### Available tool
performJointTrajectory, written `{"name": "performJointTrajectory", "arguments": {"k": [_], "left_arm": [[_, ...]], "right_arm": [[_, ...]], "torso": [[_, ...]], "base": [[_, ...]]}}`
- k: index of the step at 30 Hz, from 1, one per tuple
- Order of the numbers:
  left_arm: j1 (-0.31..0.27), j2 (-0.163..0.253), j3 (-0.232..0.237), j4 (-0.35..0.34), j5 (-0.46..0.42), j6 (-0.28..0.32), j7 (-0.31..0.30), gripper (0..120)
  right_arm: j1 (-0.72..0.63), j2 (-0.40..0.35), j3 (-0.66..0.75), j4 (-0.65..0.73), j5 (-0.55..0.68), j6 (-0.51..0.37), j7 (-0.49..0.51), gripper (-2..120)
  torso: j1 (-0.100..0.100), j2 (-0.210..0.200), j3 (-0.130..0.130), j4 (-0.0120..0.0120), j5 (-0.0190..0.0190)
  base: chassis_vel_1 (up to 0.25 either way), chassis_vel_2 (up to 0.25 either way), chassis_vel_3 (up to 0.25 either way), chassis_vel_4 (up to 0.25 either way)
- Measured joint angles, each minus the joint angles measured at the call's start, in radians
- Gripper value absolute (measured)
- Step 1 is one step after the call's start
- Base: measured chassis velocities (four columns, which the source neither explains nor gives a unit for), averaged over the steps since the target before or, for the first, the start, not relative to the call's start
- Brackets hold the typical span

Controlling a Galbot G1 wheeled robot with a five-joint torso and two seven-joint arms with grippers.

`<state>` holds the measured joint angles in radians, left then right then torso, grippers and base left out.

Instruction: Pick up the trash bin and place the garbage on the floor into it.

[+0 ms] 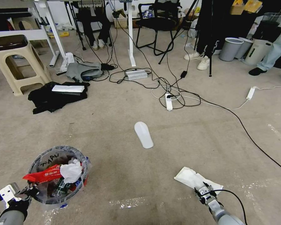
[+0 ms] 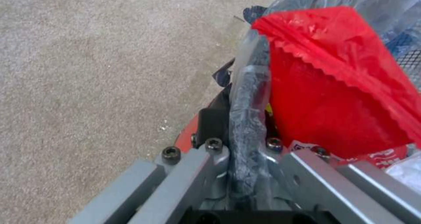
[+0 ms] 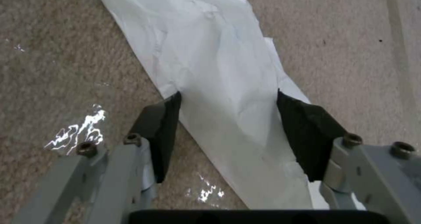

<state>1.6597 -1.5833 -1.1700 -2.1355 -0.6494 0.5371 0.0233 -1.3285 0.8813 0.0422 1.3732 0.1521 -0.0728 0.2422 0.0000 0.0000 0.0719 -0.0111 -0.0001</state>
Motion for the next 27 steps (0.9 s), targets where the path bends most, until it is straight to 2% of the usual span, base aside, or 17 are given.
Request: {"name": "performJointTrajectory", "arguments": {"k": [3,5,8,13,15,17,27], "left_arm": [[0.001,0.001,-0.001,0.0,0.0,0.0,0.0,0],[0.001,0.001,-0.001,-0.002,0.0,-0.001,0.0,0],[0.001,0.0,0.0,-0.002,0.0,-0.003,0.0,0],[0.009,0.001,-0.002,-0.003,0.0,-0.007,0.0,0],[0.009,0.001,-0.004,-0.004,-0.001,-0.007,0.0,0],[0.01,0.001,-0.004,-0.006,-0.001,-0.007,0.0,0],[0.015,-0.007,-0.002,-0.013,0.003,-0.013,0.0,0]], "right_arm": [[0.0,0.001,-0.001,-0.002,-0.001,0.003,0.0,52],[0.001,0.004,-0.005,-0.004,-0.003,0.005,0.0,42],[0.004,0.01,-0.009,-0.012,-0.005,0.008,0.001,36],[0.016,0.016,-0.016,-0.039,-0.009,0.026,-0.003,35],[0.017,0.017,-0.017,-0.04,-0.008,0.027,-0.003,31],[0.014,0.015,-0.017,-0.03,-0.004,0.027,-0.003,22],[0.024,0.017,-0.023,-0.046,-0.001,0.044,-0.003,8]], "torso": [[0.0,0.0,0.0,0.0001,0.0],[0.0,0.0,0.0,-0.0002,-0.0001],[0.0,0.0,0.0,-0.0001,-0.0004],[0.0,0.0,0.0,0.0,-0.0004],[0.0,0.0,0.0,-0.0001,-0.0002],[0.0,0.0,0.0,-0.0002,-0.0003],[0.0,0.0,0.0,0.0,0.0]], "base": [[0.0,0.0,0.0,0.0],[0.0,0.0,0.0,0.0],[0.0,0.0,0.0,0.0],[0.0,0.0,0.0,0.0],[0.0,0.0,0.0,0.0],[0.0,0.0,0.0,0.0],[0.0,0.0,0.0,0.0]]}}
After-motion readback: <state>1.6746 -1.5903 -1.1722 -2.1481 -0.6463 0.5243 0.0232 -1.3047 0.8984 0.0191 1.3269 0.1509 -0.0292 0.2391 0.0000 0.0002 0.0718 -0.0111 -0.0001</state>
